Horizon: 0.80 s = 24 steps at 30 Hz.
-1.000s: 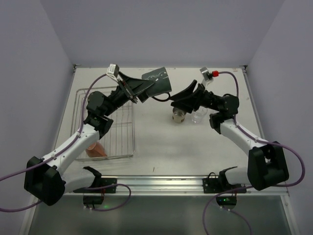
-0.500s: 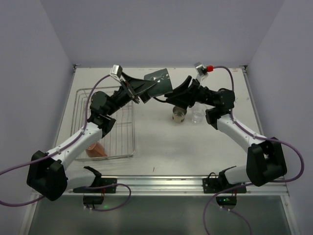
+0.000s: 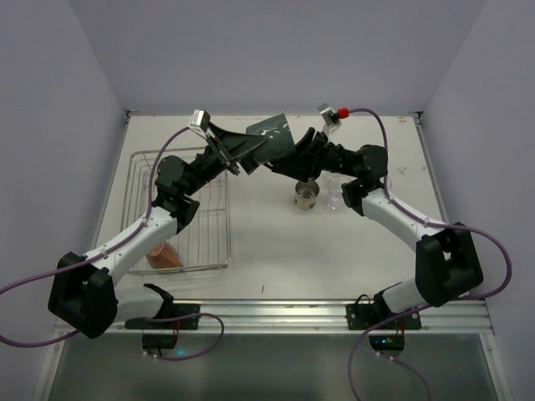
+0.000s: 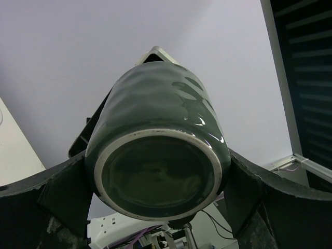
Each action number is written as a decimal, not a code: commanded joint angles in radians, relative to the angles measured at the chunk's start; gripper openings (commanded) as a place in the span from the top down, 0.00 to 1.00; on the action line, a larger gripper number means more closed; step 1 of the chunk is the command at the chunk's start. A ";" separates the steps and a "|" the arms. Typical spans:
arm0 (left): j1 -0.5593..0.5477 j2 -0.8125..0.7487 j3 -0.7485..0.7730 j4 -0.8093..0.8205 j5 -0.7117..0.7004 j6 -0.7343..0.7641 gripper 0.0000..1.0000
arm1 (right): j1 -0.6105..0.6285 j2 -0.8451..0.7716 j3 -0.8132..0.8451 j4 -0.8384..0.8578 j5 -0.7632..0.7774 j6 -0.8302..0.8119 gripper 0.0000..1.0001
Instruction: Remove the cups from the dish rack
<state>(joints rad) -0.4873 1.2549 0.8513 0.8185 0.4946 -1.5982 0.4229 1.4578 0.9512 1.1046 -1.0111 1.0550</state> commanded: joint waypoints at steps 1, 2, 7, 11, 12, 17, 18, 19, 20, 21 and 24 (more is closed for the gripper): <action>-0.010 -0.008 0.025 0.103 0.013 -0.026 1.00 | 0.016 0.012 0.066 0.021 0.031 -0.029 0.57; -0.010 -0.008 0.025 0.102 0.015 -0.028 1.00 | 0.020 0.016 0.067 0.014 0.034 -0.033 0.58; -0.016 -0.005 0.017 0.111 0.015 -0.035 1.00 | 0.028 0.027 0.084 0.005 0.037 -0.038 0.61; -0.019 -0.003 0.015 0.117 0.016 -0.039 1.00 | 0.030 0.019 0.083 -0.003 0.048 -0.047 0.65; -0.019 -0.003 0.014 0.116 0.016 -0.040 1.00 | 0.030 0.018 0.083 -0.005 0.051 -0.052 0.67; -0.019 -0.005 -0.007 0.128 0.016 -0.049 1.00 | 0.030 0.001 0.083 -0.018 0.058 -0.059 0.85; -0.019 -0.003 -0.012 0.137 0.016 -0.052 1.00 | 0.030 -0.002 0.083 -0.025 0.058 -0.062 0.90; -0.020 -0.003 -0.018 0.145 0.016 -0.057 1.00 | 0.030 -0.007 0.081 -0.031 0.060 -0.062 0.95; -0.020 -0.003 -0.029 0.149 0.018 -0.063 1.00 | 0.030 -0.011 0.080 -0.037 0.063 -0.064 1.00; -0.019 -0.002 -0.032 0.153 0.019 -0.065 1.00 | 0.030 -0.016 0.078 -0.046 0.063 -0.070 1.00; -0.020 0.003 -0.049 0.172 0.018 -0.075 1.00 | 0.030 -0.036 0.069 -0.066 0.066 -0.084 1.00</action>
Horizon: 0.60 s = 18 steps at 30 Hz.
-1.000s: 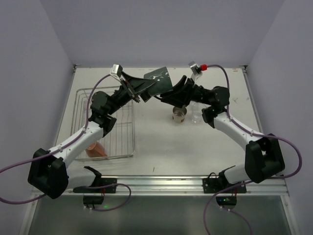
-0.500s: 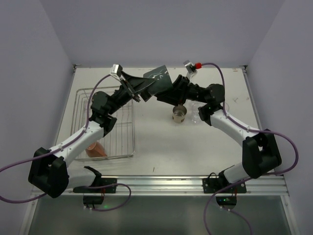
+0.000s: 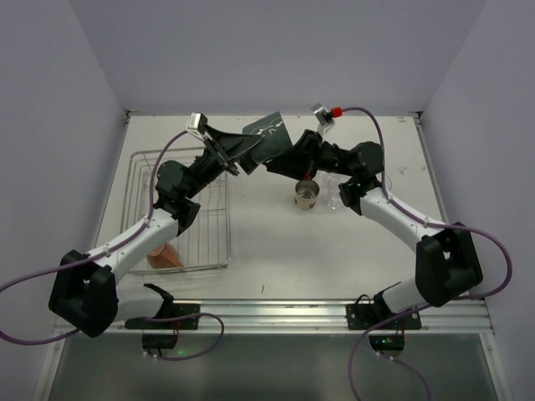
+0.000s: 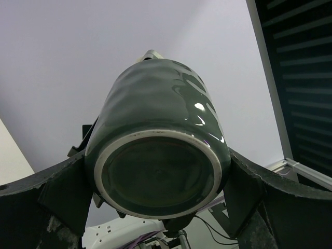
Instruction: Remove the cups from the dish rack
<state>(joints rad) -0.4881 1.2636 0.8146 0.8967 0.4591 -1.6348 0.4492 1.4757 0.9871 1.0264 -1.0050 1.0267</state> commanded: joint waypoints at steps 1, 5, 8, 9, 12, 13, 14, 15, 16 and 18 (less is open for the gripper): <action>-0.018 -0.001 -0.015 0.099 0.055 -0.040 1.00 | 0.003 -0.060 0.032 -0.006 0.060 -0.062 1.00; -0.020 0.013 -0.015 0.116 0.070 -0.046 0.99 | 0.003 -0.083 0.028 -0.049 0.063 -0.083 1.00; -0.018 0.022 -0.022 0.125 0.082 -0.040 0.40 | 0.003 -0.103 0.021 -0.078 0.069 -0.100 1.00; -0.020 0.023 -0.023 0.111 0.084 -0.037 0.24 | 0.003 -0.110 0.019 -0.087 0.071 -0.109 1.00; -0.018 0.011 -0.023 0.052 0.085 -0.008 0.00 | 0.003 -0.121 0.015 -0.109 0.069 -0.119 1.00; -0.020 0.010 -0.022 0.030 0.085 0.001 0.00 | 0.003 -0.126 0.012 -0.109 0.071 -0.120 1.00; -0.020 0.007 -0.015 0.012 0.087 0.021 0.00 | 0.002 -0.129 0.007 -0.109 0.072 -0.120 1.00; -0.020 0.000 -0.012 -0.025 0.087 0.033 0.00 | 0.002 -0.132 0.004 -0.109 0.075 -0.119 1.00; -0.018 -0.004 -0.009 -0.047 0.087 0.042 0.00 | 0.000 -0.137 0.002 -0.109 0.075 -0.117 1.00; -0.018 -0.015 -0.011 -0.067 0.078 0.061 0.00 | 0.000 -0.138 0.002 -0.108 0.075 -0.113 1.00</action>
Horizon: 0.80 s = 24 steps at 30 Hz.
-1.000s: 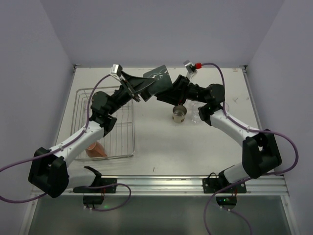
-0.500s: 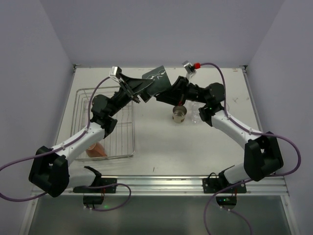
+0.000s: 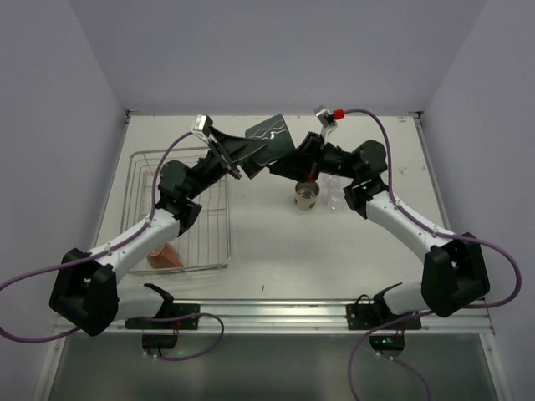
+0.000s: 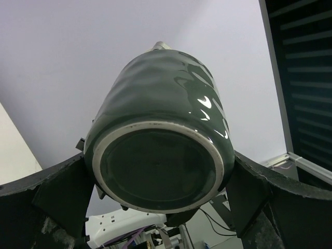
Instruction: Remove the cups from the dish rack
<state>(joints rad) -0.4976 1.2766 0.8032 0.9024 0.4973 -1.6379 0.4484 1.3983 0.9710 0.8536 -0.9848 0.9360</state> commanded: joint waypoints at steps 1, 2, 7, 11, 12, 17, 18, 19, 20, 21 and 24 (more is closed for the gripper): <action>-0.009 -0.031 0.001 -0.072 0.037 0.066 0.00 | 0.001 -0.061 0.020 0.065 0.055 -0.020 1.00; -0.009 -0.034 -0.002 -0.071 0.037 0.064 0.00 | 0.001 -0.061 0.018 0.064 0.057 -0.020 1.00; -0.007 -0.045 0.001 -0.027 0.055 0.090 0.00 | 0.001 -0.076 0.002 0.067 0.061 -0.016 1.00; -0.004 -0.045 -0.004 0.036 0.079 0.090 0.00 | -0.010 -0.084 -0.005 0.070 0.066 -0.005 1.00; -0.004 -0.046 -0.006 0.044 0.089 0.092 0.00 | -0.019 -0.085 -0.009 0.076 0.069 0.003 1.00; -0.004 -0.065 -0.021 0.055 0.130 0.104 0.00 | -0.037 -0.088 -0.014 0.078 0.074 0.014 1.00; -0.004 -0.080 -0.031 0.056 0.141 0.102 0.00 | -0.045 -0.091 -0.012 0.075 0.075 0.017 1.00; -0.004 -0.089 -0.056 0.052 0.145 0.102 0.00 | -0.048 -0.093 -0.011 0.073 0.077 0.018 1.00; -0.004 -0.101 -0.068 0.024 0.149 0.113 0.00 | -0.054 -0.094 -0.011 0.073 0.077 0.023 1.00; -0.004 -0.129 -0.084 0.006 0.158 0.124 0.00 | -0.066 -0.096 -0.009 0.071 0.077 0.032 1.00; -0.007 -0.209 -0.166 -0.097 0.155 0.180 0.00 | -0.085 -0.110 -0.008 0.011 0.083 0.018 1.00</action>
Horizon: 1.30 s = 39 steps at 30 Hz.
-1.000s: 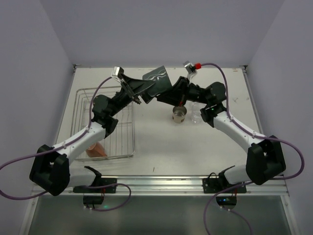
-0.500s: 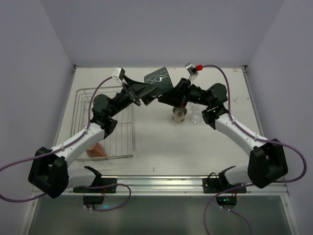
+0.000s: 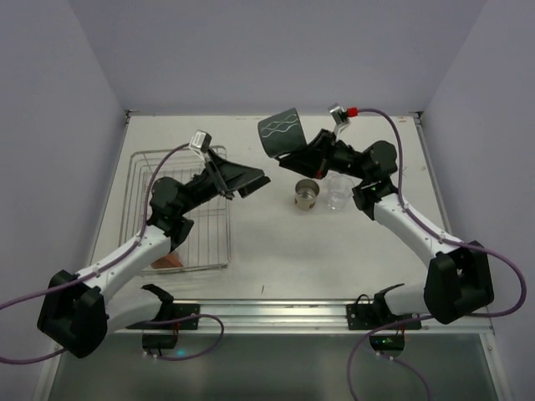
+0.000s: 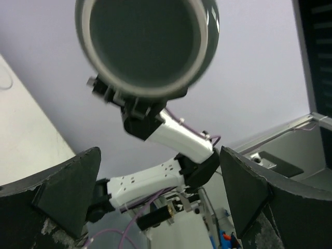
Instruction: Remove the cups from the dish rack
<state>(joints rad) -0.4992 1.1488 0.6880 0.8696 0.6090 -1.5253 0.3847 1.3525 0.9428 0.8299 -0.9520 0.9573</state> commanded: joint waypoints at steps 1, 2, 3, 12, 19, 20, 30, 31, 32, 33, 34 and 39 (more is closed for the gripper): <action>-0.004 -0.107 -0.073 -0.101 0.043 0.111 0.00 | -0.023 -0.084 0.027 0.000 0.064 -0.020 1.00; 0.001 -0.166 -0.108 -0.204 0.038 0.138 0.00 | -0.024 -0.096 0.030 -0.044 0.074 -0.070 1.00; 0.002 -0.196 -0.119 -0.269 0.008 0.177 0.00 | -0.024 -0.110 0.036 -0.151 0.087 -0.100 1.00; 0.004 -0.371 0.103 -1.029 -0.342 0.612 0.00 | -0.024 -0.387 0.024 -0.820 0.416 -0.423 1.00; 0.004 -0.291 0.323 -1.368 -0.583 0.732 0.00 | 0.005 -0.523 -0.082 -1.141 0.758 -0.454 1.00; 0.004 -0.291 0.334 -1.386 -0.601 0.738 0.00 | 0.014 -0.530 -0.093 -1.182 0.786 -0.439 1.00; 0.004 -0.360 0.361 -1.480 -0.767 0.794 0.00 | 0.223 -0.524 -0.182 -1.351 1.228 -0.359 1.00; 0.004 -0.363 0.358 -1.486 -0.769 0.795 0.00 | 0.235 -0.518 -0.196 -1.353 1.246 -0.342 1.00; 0.004 -0.363 0.352 -1.492 -0.782 0.797 0.00 | 0.255 -0.515 -0.203 -1.353 1.269 -0.333 1.00; 0.004 -0.360 0.352 -1.503 -0.796 0.797 0.00 | 0.264 -0.509 -0.217 -1.351 1.280 -0.322 1.00; 0.005 -0.348 0.355 -1.543 -0.816 0.797 0.00 | 0.278 -0.494 -0.222 -1.356 1.291 -0.301 1.00; 0.004 -0.301 0.389 -1.701 -0.988 0.809 0.00 | 0.325 -0.415 -0.245 -1.353 1.355 -0.238 1.00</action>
<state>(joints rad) -0.4988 0.8234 1.0279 -0.7116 -0.2264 -0.7395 0.6857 0.9047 0.7006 -0.5903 0.2924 0.6521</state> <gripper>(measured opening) 0.997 0.208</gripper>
